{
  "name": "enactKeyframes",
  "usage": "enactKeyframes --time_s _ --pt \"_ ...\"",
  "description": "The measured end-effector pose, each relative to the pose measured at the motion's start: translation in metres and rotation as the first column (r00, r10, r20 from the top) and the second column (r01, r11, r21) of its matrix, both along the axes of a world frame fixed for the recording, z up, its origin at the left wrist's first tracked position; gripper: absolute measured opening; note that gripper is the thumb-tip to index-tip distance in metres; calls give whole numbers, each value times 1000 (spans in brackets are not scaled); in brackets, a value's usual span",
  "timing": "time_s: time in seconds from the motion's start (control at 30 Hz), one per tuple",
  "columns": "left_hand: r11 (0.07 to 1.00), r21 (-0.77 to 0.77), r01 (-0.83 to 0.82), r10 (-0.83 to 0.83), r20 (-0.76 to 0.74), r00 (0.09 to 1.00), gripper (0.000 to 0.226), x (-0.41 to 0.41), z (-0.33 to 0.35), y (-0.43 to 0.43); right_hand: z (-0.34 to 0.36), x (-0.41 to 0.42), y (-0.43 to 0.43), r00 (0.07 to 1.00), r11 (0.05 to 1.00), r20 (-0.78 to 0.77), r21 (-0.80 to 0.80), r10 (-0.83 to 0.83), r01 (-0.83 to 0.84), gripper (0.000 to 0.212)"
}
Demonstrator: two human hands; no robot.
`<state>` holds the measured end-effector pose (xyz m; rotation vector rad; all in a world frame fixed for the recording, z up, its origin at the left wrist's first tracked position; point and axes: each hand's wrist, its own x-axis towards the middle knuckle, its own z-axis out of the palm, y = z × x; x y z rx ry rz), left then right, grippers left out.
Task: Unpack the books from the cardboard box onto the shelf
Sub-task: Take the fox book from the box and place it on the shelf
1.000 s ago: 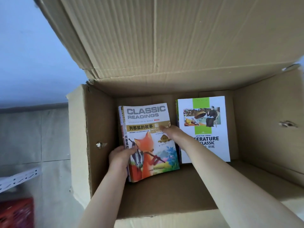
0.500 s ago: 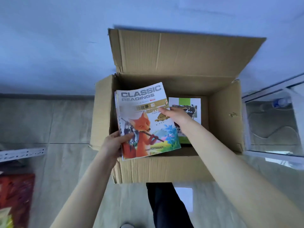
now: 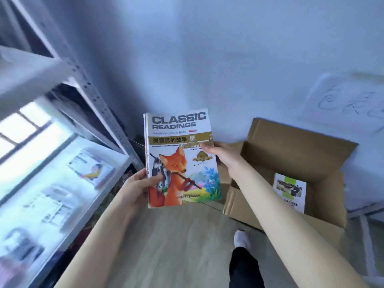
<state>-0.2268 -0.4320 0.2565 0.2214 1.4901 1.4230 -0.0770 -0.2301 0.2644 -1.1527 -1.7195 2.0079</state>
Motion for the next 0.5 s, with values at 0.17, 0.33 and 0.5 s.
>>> enactKeyframes --time_s 0.17,0.33,0.5 --pt "969 32 -247 248 -151 957 55 -40 91 -157 88 -94 -120 957 958 -103 121 272 -260 25" --pt "882 121 -455 470 -276 838 46 -70 150 -275 155 -183 -217 835 845 -185 260 518 -466 12" --pt "779 208 -592 625 -327 709 44 -109 184 -354 196 -267 -290 705 739 -232 302 670 -602 16"
